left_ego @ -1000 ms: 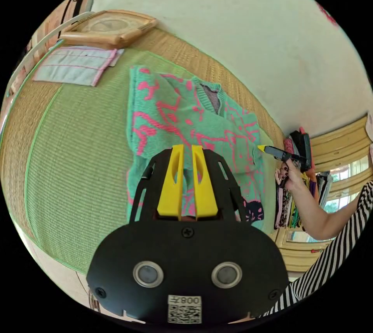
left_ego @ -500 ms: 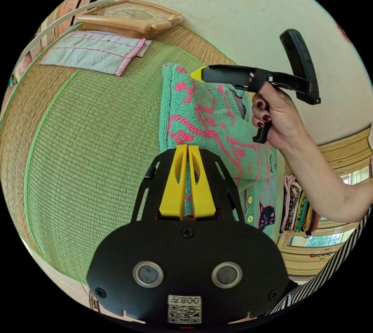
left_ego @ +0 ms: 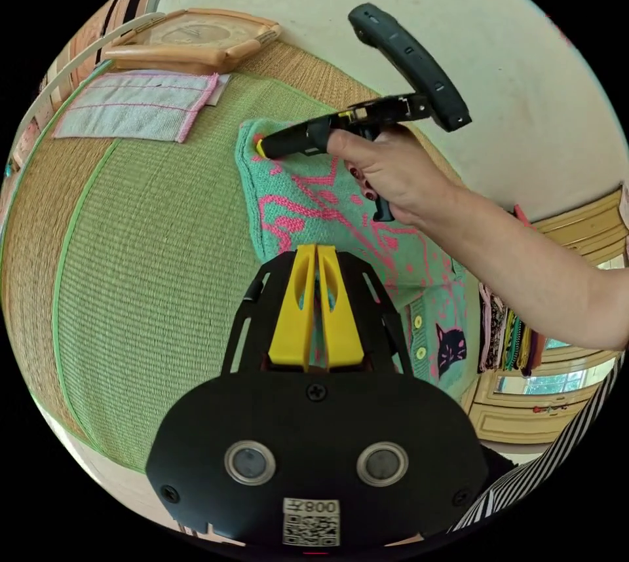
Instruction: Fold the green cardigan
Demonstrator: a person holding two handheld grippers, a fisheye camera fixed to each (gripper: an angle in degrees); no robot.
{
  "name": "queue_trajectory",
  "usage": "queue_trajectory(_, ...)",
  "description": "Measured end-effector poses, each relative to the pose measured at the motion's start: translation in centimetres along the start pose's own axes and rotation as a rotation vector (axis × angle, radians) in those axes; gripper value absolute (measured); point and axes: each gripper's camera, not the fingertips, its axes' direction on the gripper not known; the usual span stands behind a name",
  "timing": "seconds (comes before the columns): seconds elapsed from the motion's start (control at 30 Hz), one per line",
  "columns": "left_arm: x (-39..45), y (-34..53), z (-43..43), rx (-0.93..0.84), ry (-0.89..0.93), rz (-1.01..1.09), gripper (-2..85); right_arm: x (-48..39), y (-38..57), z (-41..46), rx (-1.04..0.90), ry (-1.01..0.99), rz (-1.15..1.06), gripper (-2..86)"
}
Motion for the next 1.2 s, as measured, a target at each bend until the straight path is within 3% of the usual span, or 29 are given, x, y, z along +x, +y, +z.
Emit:
queue_trajectory(0.27,-4.0,1.7,-4.4,0.122,0.142,-0.062,2.4,7.5,10.9,-7.4,0.211,-0.088,0.164,0.5)
queue_trajectory(0.4,-7.4,1.7,-6.1,0.175,0.180,-0.123,7.6,18.7,25.1,-12.0,0.259,-0.013,0.462,2.2)
queue_trajectory(0.63,-11.5,-1.6,-2.4,0.019,0.224,-0.200,11.9,31.9,45.4,-13.7,0.220,0.018,0.904,7.2)
queue_trajectory(0.73,-11.3,-2.0,-1.8,-0.001,0.201,-0.209,9.4,33.1,48.4,-11.8,0.263,-0.117,0.921,7.1)
queue_trajectory(1.2,-10.7,-5.0,-2.5,-0.021,0.129,-0.192,6.3,39.1,57.0,-12.3,0.267,-0.226,0.910,4.6)
